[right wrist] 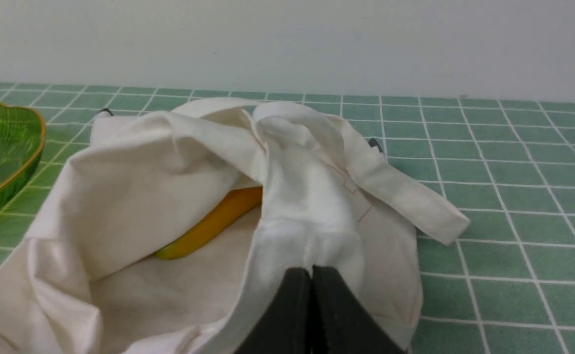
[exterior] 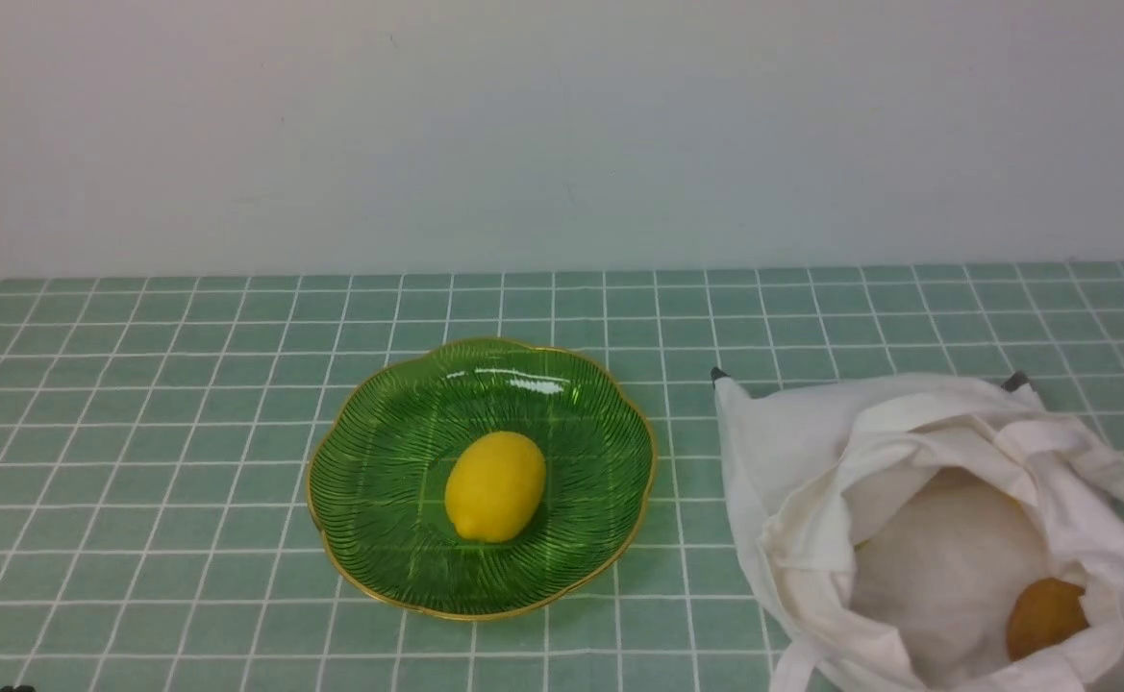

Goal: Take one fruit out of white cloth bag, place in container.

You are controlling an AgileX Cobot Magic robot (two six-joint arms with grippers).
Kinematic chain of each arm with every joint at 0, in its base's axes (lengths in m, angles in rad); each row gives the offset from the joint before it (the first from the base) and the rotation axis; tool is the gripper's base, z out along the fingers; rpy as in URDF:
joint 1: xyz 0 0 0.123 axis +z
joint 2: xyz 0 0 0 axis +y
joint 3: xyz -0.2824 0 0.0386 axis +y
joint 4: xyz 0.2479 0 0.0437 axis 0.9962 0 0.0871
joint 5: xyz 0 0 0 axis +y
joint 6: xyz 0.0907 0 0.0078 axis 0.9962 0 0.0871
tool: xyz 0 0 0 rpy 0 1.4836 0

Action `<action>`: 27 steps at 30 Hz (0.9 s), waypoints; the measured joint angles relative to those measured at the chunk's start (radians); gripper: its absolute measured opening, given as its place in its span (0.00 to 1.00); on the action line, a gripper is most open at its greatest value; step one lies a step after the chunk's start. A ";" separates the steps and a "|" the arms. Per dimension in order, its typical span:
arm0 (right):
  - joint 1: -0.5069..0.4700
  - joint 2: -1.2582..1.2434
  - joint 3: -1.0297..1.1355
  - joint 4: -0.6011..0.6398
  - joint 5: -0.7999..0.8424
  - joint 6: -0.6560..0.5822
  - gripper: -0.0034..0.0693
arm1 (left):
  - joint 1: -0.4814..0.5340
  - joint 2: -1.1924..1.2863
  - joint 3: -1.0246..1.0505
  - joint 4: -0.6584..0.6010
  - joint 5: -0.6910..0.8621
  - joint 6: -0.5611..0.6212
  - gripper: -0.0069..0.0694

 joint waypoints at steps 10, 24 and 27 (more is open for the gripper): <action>-0.022 0.000 0.000 0.001 0.000 0.000 0.03 | 0.000 0.000 0.000 0.000 0.000 0.000 0.08; -0.022 0.000 0.000 0.001 0.000 0.000 0.03 | 0.000 0.000 0.000 0.000 0.000 0.000 0.08; -0.022 0.000 0.000 0.001 0.000 0.000 0.03 | 0.000 0.000 0.000 0.000 0.000 0.000 0.08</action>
